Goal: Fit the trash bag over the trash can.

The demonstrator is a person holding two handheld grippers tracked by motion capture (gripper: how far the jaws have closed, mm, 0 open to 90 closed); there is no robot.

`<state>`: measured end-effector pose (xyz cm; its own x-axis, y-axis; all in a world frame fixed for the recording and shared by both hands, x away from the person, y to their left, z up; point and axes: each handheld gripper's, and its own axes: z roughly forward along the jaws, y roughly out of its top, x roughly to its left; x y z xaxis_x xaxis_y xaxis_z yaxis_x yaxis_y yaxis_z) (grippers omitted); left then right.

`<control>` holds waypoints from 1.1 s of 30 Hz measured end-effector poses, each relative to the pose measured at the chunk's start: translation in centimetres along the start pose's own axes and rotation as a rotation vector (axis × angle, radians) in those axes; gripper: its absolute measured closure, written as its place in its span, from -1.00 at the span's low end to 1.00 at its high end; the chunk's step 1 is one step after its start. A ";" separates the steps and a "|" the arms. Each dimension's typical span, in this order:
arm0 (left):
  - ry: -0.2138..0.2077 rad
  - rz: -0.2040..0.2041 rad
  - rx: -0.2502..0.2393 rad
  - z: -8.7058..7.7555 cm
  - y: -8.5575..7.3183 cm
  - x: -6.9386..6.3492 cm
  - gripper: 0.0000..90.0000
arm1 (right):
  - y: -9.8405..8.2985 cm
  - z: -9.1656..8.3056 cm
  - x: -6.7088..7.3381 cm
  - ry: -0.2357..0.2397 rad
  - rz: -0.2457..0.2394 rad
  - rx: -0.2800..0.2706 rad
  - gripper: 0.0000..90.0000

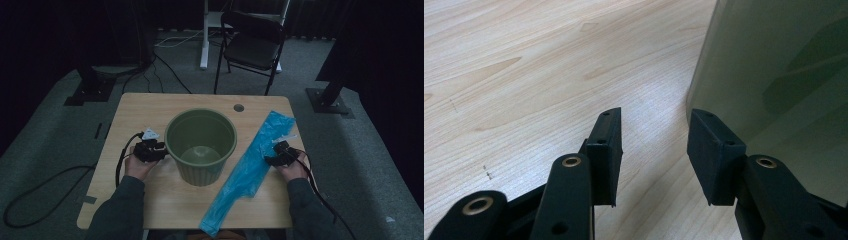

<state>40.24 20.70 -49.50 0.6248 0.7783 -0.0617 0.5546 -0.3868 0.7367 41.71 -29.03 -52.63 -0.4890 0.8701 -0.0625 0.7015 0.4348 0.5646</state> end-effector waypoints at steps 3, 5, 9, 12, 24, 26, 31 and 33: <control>0.000 -0.001 0.001 0.0 0.0 0.0 0.27 | -0.2 -0.1 -0.8 -0.010 0.011 0.009 -0.19; 0.000 0.001 0.000 0.0 0.0 0.0 0.27 | -0.3 -0.2 -1.3 -0.012 0.030 0.013 -0.19; 0.001 0.000 0.001 0.0 0.0 0.0 0.27 | -0.6 -0.2 -2.4 0.002 0.074 0.012 -0.18; 0.001 0.002 0.003 0.1 0.0 -0.1 0.27 | -0.5 -0.1 -2.9 0.019 0.102 0.004 0.00; 0.001 0.001 0.000 0.0 0.0 0.0 0.27 | 1.4 0.7 -2.7 -0.021 0.048 0.037 0.21; 0.001 0.001 0.000 0.0 0.0 0.0 0.27 | 2.0 0.8 -2.5 -0.079 0.041 0.064 0.11; 0.001 0.002 0.002 0.1 0.0 0.0 0.27 | 3.3 0.8 -0.8 -0.111 0.038 0.015 -0.07; 0.002 0.004 0.000 0.1 0.1 -0.1 0.27 | 4.3 1.1 0.7 -0.076 0.022 -0.001 -0.11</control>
<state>40.28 20.59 -49.51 0.6259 0.7777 -0.0581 0.5526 -0.3897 0.7367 44.99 -26.28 -51.14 -0.4326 0.8945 -0.1130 0.7108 0.4155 0.5676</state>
